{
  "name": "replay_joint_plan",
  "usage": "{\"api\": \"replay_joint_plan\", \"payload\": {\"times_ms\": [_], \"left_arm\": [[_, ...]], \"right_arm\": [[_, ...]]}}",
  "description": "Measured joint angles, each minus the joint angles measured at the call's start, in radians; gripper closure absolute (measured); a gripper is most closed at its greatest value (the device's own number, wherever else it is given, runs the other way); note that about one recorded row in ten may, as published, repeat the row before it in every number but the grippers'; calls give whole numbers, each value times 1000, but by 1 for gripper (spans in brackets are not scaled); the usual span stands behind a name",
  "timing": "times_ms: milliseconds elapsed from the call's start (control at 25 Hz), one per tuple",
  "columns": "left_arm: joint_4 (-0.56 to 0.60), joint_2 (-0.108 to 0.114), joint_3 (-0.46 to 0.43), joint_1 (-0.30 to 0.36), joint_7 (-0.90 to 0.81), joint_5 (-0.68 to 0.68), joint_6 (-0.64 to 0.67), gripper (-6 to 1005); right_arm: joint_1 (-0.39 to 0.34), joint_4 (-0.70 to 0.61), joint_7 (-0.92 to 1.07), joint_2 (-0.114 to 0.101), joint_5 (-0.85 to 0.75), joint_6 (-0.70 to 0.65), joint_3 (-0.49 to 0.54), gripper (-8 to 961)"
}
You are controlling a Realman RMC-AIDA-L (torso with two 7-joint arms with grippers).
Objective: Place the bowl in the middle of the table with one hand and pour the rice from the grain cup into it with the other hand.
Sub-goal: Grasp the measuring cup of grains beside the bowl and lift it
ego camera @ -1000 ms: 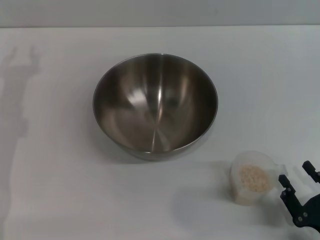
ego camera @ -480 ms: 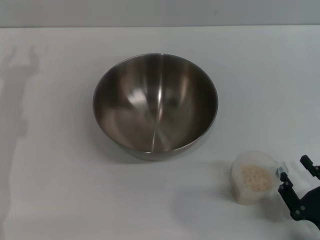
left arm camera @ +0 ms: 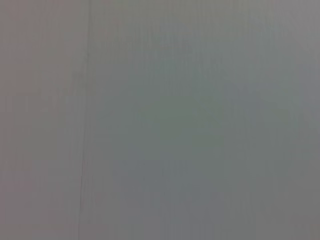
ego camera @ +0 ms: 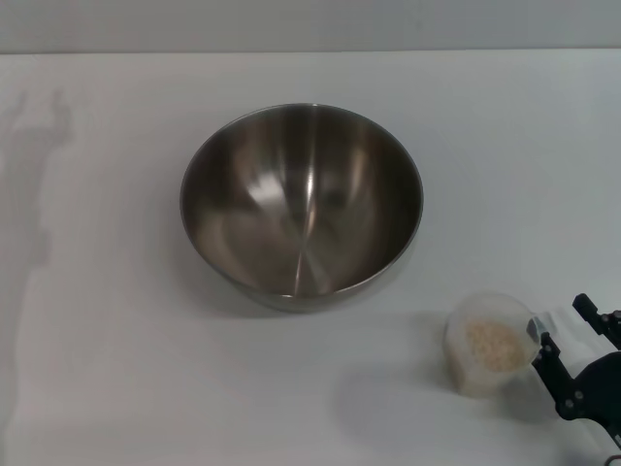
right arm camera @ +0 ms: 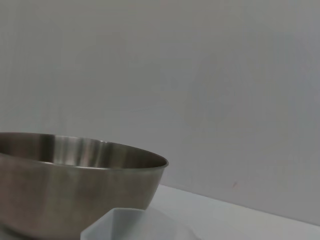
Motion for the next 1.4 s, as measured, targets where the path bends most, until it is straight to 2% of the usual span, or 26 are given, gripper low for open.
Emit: {"api": "replay_joint_plan", "payload": {"times_ms": [520, 760, 1080, 1280, 1400], "left_arm": [[0, 0, -2, 1, 1, 0, 2, 570], [0, 1, -13, 2, -4, 0, 2, 569], [0, 1, -13, 2, -4, 1, 4, 569], [0, 3, -13, 2, -4, 1, 5, 569], [0, 3, -13, 3, -4, 2, 5, 569]], "right_arm": [[24, 5, 3, 1, -8, 27, -11, 543], [36, 14, 4, 2, -8, 35, -12, 715], [53, 34, 4, 4, -11, 43, -14, 770], [61, 52, 4, 5, 4, 64, 2, 897], [68, 62, 8, 5, 51, 68, 14, 910]]}}
